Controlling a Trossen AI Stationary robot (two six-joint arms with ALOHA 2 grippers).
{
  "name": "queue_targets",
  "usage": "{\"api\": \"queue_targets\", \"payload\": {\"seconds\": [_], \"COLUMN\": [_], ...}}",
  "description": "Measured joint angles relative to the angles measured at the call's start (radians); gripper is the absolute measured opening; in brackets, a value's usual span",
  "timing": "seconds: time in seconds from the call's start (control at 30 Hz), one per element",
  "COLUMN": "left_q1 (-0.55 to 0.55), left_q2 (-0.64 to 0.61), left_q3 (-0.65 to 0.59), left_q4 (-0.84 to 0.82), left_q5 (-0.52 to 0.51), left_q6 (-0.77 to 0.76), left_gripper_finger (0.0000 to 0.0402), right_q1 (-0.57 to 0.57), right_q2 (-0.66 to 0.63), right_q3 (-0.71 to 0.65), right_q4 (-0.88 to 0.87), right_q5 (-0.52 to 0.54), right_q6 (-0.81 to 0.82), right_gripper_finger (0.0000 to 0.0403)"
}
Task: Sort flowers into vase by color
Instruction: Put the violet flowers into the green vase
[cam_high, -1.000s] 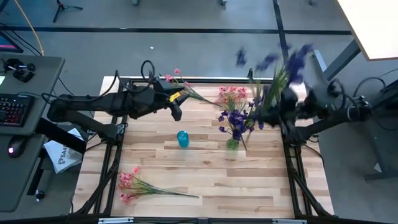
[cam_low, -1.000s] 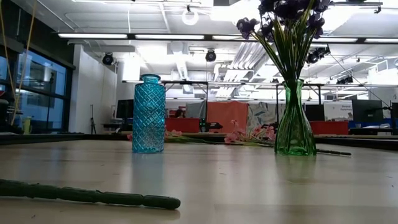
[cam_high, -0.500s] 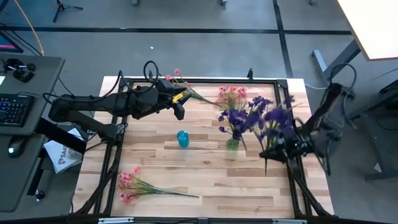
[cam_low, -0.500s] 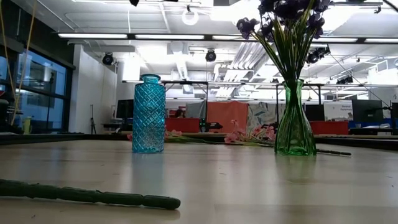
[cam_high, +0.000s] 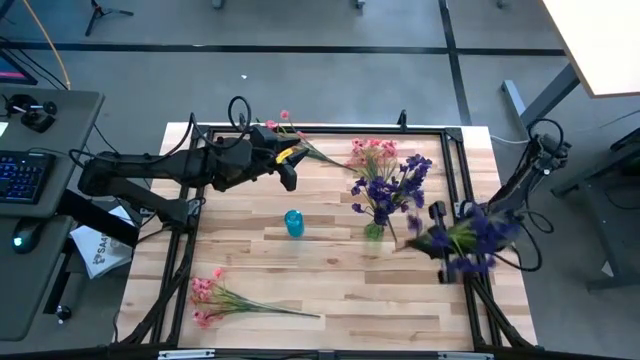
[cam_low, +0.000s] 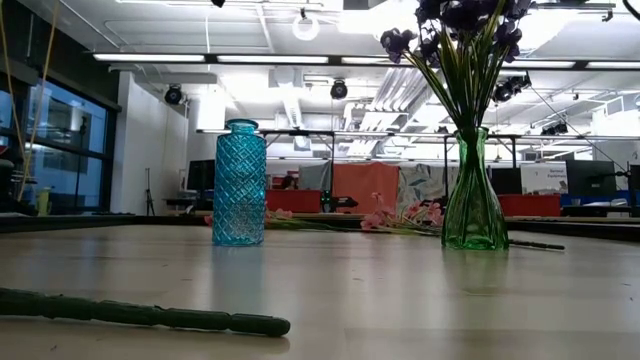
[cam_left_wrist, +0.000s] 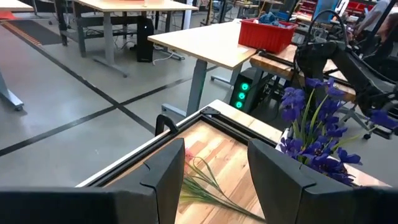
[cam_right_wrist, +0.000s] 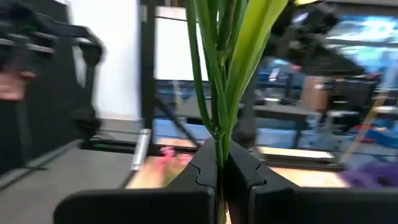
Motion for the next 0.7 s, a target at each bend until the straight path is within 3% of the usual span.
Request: {"api": "queue_targets", "payload": {"seconds": [0.27, 0.7], "left_q1": [-0.010, -0.024], "left_q2": [0.000, 0.000], "left_q3": [0.000, 0.000], "left_q4": [0.043, 0.079], "left_q5": [-0.002, -0.002], "left_q6": [0.012, 0.081], "left_gripper_finger": [0.0163, 0.0163], "right_q1": [-0.206, -0.349], "right_q2": [0.005, 0.005], "right_q3": [-0.044, -0.044], "right_q4": [-0.082, -0.170], "right_q5": [-0.098, -0.098], "right_q6": [0.021, 0.039], "right_gripper_finger": [0.0000, 0.0000]}}
